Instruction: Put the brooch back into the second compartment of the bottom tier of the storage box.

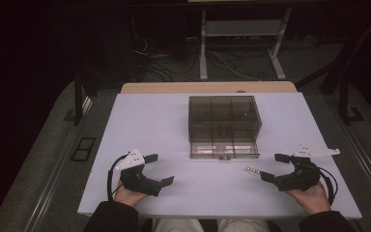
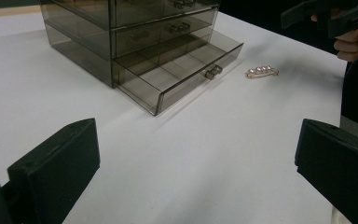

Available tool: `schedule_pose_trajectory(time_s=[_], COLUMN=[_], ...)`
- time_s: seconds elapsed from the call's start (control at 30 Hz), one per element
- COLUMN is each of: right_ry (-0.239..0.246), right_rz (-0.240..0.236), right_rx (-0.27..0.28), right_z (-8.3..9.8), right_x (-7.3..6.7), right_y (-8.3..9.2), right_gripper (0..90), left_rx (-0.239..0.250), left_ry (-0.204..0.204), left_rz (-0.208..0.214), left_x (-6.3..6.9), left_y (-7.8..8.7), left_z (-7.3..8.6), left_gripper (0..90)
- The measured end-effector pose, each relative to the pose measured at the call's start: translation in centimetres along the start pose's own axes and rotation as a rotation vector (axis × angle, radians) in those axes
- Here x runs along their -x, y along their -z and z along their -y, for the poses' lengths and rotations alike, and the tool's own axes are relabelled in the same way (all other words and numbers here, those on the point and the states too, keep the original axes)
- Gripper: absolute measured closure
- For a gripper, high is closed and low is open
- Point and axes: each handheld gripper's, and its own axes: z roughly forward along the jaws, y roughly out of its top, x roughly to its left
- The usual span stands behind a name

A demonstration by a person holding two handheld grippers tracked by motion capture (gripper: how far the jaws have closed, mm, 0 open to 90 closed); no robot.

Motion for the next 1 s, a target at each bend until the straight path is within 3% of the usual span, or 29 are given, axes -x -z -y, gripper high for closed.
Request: schedule_pose_trajectory(time_s=[0.7,1.0], right_ry=[0.012,0.050], right_rz=[-0.018,-0.023], right_rx=[-0.046,-0.094], right_z=[0.0,-0.5], right_x=[-0.8,-1.5], right_y=[-0.3,-0.9], right_gripper=[0.5,0.5], left_rx=[-0.004,-0.001], left_ry=[0.006,0.015], left_rz=[-0.003,-0.012], left_x=[0.0,0.0], left_y=[0.0,-0.1], left_z=[0.1,0.2], left_gripper=[0.0,0.0])
